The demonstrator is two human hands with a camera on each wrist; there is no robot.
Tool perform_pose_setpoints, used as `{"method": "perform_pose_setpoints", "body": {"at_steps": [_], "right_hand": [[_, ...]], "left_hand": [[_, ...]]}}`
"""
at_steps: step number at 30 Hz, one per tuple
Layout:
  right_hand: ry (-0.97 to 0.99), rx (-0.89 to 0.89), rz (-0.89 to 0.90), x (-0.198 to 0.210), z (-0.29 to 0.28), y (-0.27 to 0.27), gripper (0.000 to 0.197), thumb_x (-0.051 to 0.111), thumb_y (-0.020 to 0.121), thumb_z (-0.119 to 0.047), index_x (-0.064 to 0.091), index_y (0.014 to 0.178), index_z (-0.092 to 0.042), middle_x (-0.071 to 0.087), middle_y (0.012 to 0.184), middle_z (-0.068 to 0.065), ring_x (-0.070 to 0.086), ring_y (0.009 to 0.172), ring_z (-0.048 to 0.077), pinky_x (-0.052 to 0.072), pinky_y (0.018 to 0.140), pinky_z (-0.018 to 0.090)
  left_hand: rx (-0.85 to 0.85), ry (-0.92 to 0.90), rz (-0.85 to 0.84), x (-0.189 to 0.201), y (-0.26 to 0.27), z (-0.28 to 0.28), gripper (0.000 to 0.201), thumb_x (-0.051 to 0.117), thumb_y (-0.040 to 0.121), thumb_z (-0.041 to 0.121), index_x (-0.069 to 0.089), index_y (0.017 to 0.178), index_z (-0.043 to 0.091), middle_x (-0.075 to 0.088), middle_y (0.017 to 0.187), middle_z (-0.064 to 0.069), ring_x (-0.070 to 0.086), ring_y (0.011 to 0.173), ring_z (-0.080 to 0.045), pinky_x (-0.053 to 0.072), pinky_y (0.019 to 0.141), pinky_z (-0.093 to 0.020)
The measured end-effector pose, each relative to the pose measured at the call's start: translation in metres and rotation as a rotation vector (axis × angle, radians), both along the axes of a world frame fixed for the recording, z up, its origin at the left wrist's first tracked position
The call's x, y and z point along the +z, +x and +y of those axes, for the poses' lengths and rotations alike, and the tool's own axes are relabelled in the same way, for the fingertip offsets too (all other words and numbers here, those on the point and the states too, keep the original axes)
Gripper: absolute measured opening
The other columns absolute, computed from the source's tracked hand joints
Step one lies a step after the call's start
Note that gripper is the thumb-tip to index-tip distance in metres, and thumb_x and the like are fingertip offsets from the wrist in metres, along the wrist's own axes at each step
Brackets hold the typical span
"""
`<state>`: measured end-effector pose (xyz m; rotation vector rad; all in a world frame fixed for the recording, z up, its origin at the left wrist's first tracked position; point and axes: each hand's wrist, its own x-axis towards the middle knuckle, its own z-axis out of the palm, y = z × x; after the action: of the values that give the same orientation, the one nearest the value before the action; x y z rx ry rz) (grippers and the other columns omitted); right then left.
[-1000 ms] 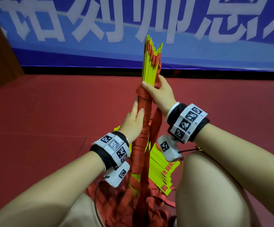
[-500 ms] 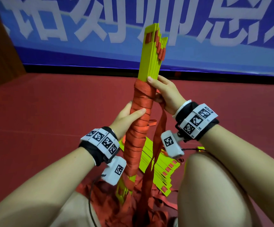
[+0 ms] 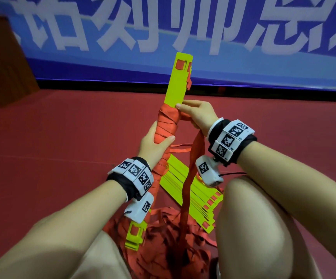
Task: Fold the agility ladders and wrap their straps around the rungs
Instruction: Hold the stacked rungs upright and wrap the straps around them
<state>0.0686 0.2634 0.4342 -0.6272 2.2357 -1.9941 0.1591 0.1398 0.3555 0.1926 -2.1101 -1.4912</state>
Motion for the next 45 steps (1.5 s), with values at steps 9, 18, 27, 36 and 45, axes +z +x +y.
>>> {"method": "perform_pose_setpoints", "body": {"at_steps": [9,18,27,36,45], "right_hand": [[0.078,-0.132,0.141,-0.012,-0.036,0.021,0.049,0.064,0.085,-0.049,0.054,0.122,-0.018,0.064,0.098,-0.006,0.063,0.088,0.016,0.05,0.088,0.036],[-0.079,-0.104,0.319,-0.008,-0.035,0.012,0.072,0.056,0.077,-0.05,0.032,0.144,-0.043,0.061,0.071,-0.012,0.054,0.064,0.007,0.052,0.075,0.038],[-0.295,0.284,0.03,0.002,-0.028,0.002,0.046,0.06,0.09,-0.02,0.051,0.135,-0.02,0.057,0.075,-0.002,0.042,0.052,0.01,0.034,0.042,0.019],[0.198,0.265,-0.206,-0.019,-0.014,-0.026,0.032,0.061,0.089,-0.046,0.057,0.073,-0.018,0.046,0.046,-0.006,0.036,0.04,0.008,0.031,0.039,0.017],[0.169,0.376,-0.309,-0.027,-0.001,-0.043,0.01,0.058,0.09,-0.001,0.067,0.093,-0.003,0.072,0.075,0.002,0.05,0.042,0.001,0.04,0.042,0.01]], "left_hand": [[0.161,-0.322,-0.2,0.006,-0.002,0.002,0.053,0.032,0.104,0.037,0.011,0.152,0.044,0.049,0.118,-0.016,0.054,0.11,-0.039,0.041,0.092,-0.039],[-0.212,0.134,0.092,0.019,0.001,-0.009,0.047,0.041,0.102,0.017,0.027,0.143,0.035,0.037,0.145,0.018,0.036,0.132,0.01,0.03,0.113,-0.019],[-0.272,0.418,0.037,0.018,-0.006,-0.012,0.037,0.067,0.075,0.036,0.058,0.111,0.029,0.063,0.1,-0.007,0.059,0.084,-0.023,0.052,0.077,-0.034],[-0.131,0.09,-0.052,-0.005,-0.01,-0.026,0.062,0.062,0.093,0.015,0.034,0.144,0.036,0.055,0.115,0.027,0.053,0.092,0.025,0.038,0.08,0.001],[-0.071,0.031,-0.074,-0.004,-0.021,-0.028,0.064,0.063,0.093,0.018,0.033,0.149,0.031,0.056,0.124,0.015,0.053,0.1,0.014,0.037,0.079,0.004]]}}
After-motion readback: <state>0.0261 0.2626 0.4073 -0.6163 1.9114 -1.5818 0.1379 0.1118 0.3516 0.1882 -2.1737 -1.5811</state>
